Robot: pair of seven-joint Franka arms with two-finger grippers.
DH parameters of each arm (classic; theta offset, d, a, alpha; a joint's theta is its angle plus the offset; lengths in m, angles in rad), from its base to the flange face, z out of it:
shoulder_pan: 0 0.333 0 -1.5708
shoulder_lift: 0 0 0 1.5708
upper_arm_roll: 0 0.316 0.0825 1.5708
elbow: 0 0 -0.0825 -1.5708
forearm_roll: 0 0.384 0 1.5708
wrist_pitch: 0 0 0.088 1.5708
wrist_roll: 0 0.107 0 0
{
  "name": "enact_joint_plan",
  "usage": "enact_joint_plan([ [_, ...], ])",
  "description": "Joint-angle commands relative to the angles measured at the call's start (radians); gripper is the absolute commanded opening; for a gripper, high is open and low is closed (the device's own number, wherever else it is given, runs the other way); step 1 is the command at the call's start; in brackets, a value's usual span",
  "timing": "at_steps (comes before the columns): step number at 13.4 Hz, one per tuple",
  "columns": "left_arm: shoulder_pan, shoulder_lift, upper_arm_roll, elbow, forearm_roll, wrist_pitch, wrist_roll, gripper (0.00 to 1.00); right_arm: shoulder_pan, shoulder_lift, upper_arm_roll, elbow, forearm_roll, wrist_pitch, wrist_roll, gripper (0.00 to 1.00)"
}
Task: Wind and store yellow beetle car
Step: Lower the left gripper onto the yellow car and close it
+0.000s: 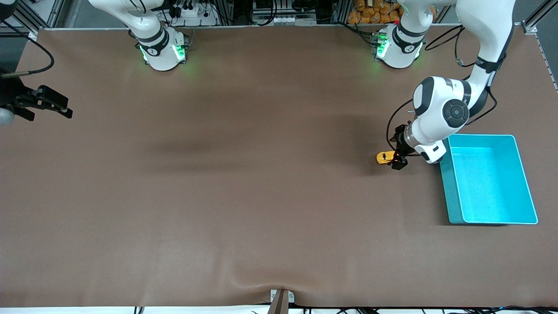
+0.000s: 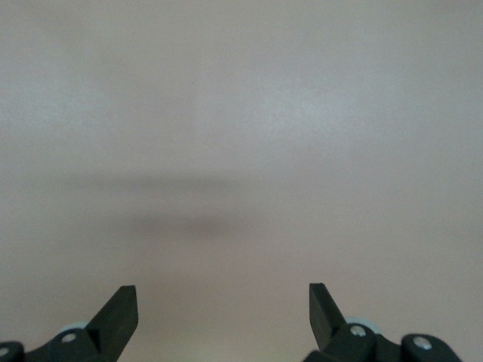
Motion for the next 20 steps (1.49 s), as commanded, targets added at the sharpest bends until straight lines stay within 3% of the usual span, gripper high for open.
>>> enact_joint_plan([
  [1,-0.002,0.03,-0.003,-0.006,0.017,0.04,-0.071,1.0,-0.02,-0.05,0.02,-0.054,-0.014,0.02,0.015,1.0],
  [8,0.005,0.1,0.003,-0.022,0.1,0.134,-0.144,1.0,-0.009,-0.032,0.02,-0.046,-0.002,0.044,0.016,1.0],
  [16,0.038,0.108,0.006,-0.031,0.105,0.158,-0.147,1.0,0.009,-0.021,0.02,-0.039,0.0,0.055,0.016,1.0],
  [17,0.038,0.108,0.006,-0.031,0.105,0.16,-0.147,0.46,0.009,-0.021,0.02,-0.037,0.0,0.053,0.016,1.0],
  [18,0.038,0.108,0.006,-0.028,0.105,0.163,-0.151,0.09,0.008,-0.021,0.02,-0.037,0.0,0.052,0.016,1.0],
  [19,0.038,0.108,0.006,-0.028,0.105,0.164,-0.162,0.0,0.008,-0.021,0.02,-0.031,0.001,0.047,0.016,1.0],
  [20,0.038,0.108,0.006,-0.028,0.105,0.164,-0.17,0.0,0.008,-0.022,0.02,-0.029,0.001,0.043,0.016,1.0],
])
